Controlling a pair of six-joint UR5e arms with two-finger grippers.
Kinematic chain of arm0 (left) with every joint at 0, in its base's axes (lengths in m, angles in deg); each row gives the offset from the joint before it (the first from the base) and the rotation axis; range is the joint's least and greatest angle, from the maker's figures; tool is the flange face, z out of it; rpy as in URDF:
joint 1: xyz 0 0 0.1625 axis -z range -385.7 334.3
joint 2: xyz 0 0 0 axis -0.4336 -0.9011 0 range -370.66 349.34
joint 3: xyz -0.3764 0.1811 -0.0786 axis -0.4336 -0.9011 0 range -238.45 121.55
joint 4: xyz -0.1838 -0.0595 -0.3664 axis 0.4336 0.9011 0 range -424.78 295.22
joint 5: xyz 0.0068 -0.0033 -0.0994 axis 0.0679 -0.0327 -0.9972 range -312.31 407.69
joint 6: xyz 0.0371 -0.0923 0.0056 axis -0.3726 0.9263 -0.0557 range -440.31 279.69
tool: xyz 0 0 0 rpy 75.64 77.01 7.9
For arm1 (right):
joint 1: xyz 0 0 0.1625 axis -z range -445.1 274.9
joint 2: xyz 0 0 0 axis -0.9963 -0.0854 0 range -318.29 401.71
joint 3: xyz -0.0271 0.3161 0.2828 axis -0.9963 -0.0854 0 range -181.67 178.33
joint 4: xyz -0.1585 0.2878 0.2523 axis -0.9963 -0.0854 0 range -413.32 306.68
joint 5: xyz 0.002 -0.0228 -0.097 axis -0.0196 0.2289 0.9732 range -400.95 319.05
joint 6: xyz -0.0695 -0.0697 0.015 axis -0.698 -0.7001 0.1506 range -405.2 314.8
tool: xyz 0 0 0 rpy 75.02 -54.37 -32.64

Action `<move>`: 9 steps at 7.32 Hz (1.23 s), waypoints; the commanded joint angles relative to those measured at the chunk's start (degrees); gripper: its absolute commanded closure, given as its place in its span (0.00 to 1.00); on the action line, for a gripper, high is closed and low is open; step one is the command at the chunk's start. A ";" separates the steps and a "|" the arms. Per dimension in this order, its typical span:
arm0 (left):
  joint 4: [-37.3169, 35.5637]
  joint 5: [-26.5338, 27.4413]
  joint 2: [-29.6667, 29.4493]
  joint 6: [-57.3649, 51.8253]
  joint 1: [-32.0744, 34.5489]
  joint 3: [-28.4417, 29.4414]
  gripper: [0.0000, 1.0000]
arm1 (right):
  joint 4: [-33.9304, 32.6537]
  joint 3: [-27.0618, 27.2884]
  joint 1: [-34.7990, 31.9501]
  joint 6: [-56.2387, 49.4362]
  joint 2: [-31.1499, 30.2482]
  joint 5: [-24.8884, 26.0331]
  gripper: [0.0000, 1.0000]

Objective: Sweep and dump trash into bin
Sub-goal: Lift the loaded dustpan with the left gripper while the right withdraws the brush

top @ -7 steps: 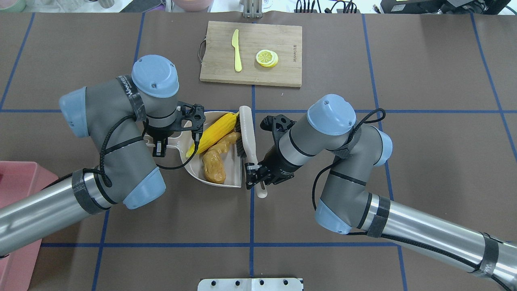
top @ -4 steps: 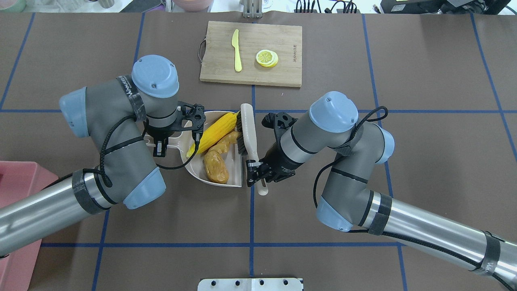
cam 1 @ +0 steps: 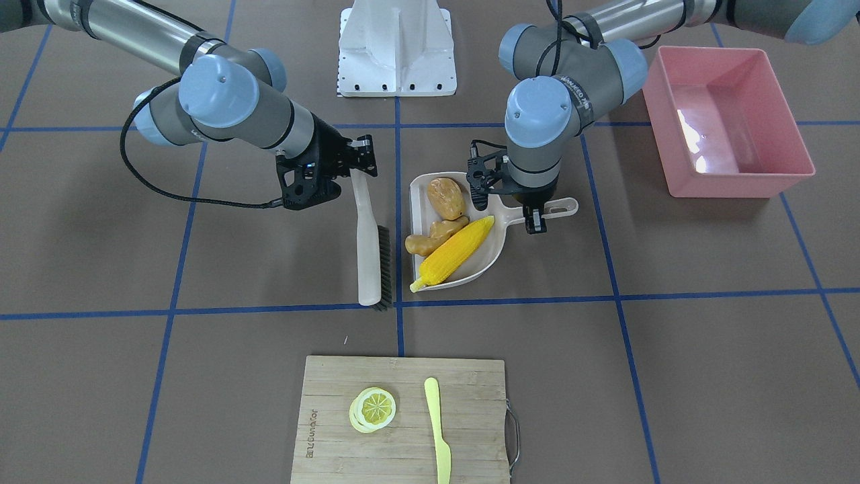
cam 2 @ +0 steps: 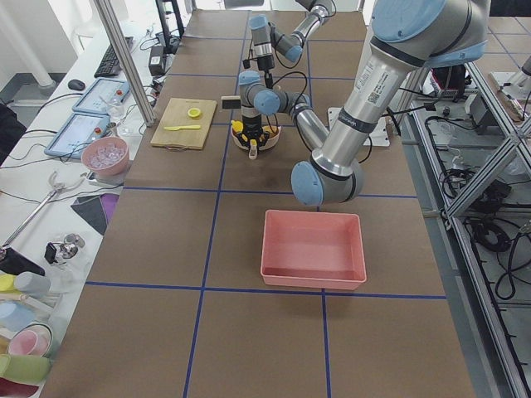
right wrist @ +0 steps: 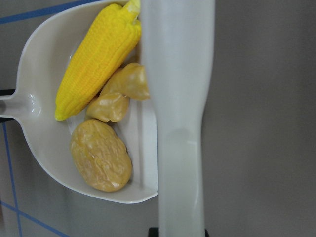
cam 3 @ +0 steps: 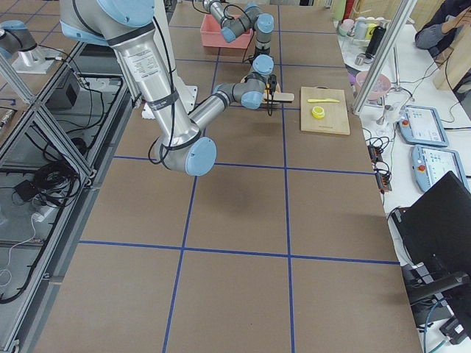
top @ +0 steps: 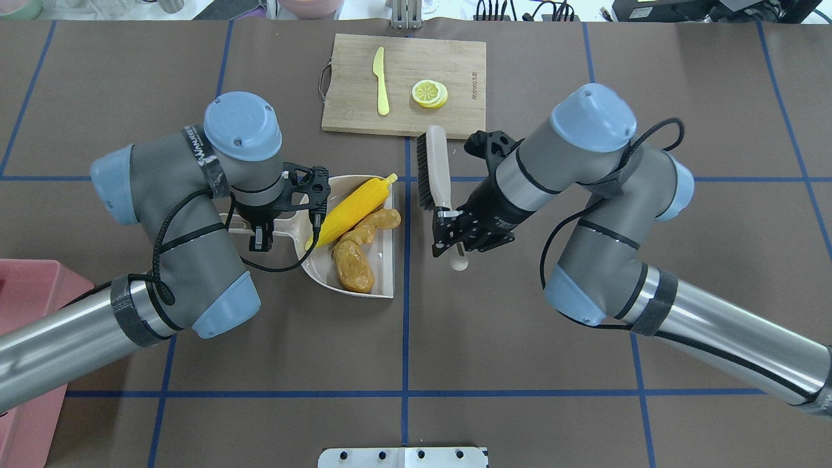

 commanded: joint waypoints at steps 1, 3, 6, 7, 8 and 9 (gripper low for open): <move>3.59 -0.07 0.33 2.97 -0.06 0.09 1.00 | -1.74 2.14 -8.76 -1.93 -5.06 -5.40 1.00; 11.29 -0.24 0.42 7.00 0.03 1.14 1.00 | -1.74 2.67 -14.76 -4.57 -8.85 -7.45 1.00; 23.08 -0.51 1.29 16.49 -0.06 1.06 1.00 | -1.74 5.29 -20.84 -16.58 -21.12 -10.53 1.00; 26.86 -2.86 2.60 19.13 0.29 0.53 1.00 | -1.74 6.09 -21.81 -19.49 -24.65 -10.53 1.00; 27.42 -6.45 3.92 19.94 3.16 -1.56 1.00 | -1.83 7.41 -22.17 -21.09 -27.03 -10.44 1.00; 26.64 -10.14 6.54 19.60 6.93 -5.41 1.00 | -1.83 7.85 -22.78 -21.10 -27.14 -10.09 1.00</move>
